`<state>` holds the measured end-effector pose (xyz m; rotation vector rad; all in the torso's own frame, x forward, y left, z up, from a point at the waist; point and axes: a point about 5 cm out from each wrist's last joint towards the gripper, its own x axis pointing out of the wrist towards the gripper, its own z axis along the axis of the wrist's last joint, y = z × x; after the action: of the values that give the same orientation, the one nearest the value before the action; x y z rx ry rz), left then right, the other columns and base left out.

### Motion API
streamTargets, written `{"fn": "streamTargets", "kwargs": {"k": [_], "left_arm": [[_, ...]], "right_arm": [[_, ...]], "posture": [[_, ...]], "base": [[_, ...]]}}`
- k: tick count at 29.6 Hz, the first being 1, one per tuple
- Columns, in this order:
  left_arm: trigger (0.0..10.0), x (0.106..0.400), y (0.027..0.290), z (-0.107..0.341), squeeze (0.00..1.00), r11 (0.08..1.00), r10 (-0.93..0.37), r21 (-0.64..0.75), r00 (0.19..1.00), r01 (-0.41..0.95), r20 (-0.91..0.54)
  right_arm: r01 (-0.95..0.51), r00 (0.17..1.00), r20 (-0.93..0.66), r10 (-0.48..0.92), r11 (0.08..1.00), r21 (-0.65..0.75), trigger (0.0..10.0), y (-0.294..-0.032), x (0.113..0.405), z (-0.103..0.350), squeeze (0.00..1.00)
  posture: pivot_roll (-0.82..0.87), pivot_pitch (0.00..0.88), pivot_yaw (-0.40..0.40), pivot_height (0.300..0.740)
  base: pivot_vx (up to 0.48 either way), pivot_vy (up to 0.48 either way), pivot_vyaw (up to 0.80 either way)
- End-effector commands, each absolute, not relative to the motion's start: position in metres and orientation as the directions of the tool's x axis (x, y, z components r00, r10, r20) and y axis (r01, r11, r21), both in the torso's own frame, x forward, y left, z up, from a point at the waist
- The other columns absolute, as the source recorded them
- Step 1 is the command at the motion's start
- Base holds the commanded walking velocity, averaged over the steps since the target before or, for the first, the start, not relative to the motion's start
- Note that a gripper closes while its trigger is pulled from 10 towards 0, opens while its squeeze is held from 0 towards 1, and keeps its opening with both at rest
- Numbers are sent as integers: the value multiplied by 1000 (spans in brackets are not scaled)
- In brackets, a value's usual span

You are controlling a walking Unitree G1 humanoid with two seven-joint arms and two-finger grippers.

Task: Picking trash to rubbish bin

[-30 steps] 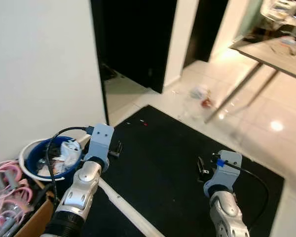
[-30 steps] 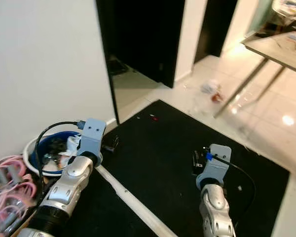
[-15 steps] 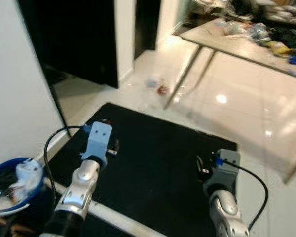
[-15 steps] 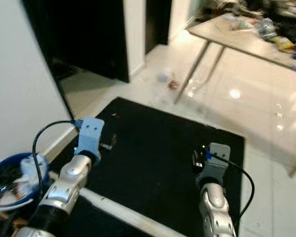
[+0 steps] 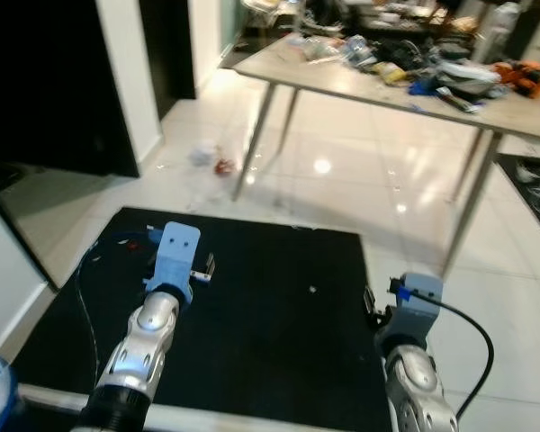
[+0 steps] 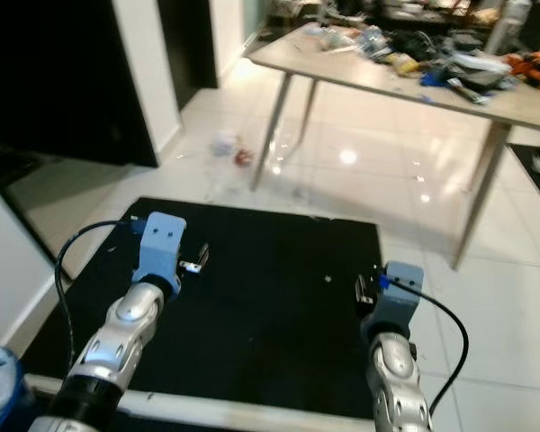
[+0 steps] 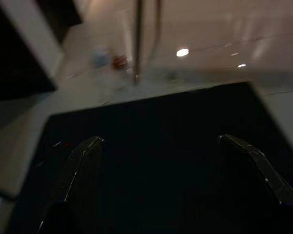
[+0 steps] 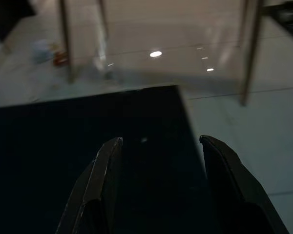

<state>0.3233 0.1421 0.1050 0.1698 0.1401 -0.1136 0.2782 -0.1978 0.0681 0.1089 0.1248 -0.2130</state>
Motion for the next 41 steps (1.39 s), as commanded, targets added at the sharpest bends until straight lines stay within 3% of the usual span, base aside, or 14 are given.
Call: {"fn": "streamTargets", "kwargs": {"k": [1,3,20,36,41], "left_arm": [[10000,319,139,99,0,979,-119,144,977,145,-179],[10000,314,135,94,0,975,-163,111,963,190,-216],[10000,312,138,95,0,970,-160,153,968,191,-194],[10000,315,141,99,0,985,-133,91,978,149,-162],[10000,314,141,100,0,986,-133,77,978,146,-158]], "right_arm": [[220,967,-153,-204,971,94,10000,-199,278,66,0],[221,966,-155,-205,971,94,10000,-198,277,65,0],[233,965,-148,-217,967,101,10000,-200,274,66,0],[167,978,-146,-151,980,104,10000,-193,276,66,0],[152,979,-149,-135,983,104,10000,-190,277,65,0]], "posture": [[-70,82,-10,740],[-75,84,-10,740],[-79,92,-5,740],[-78,81,-7,740],[-81,71,-8,740]], "base": [[0,0,-800],[0,0,-800],[0,0,-788],[0,0,0],[336,0,0]]}}
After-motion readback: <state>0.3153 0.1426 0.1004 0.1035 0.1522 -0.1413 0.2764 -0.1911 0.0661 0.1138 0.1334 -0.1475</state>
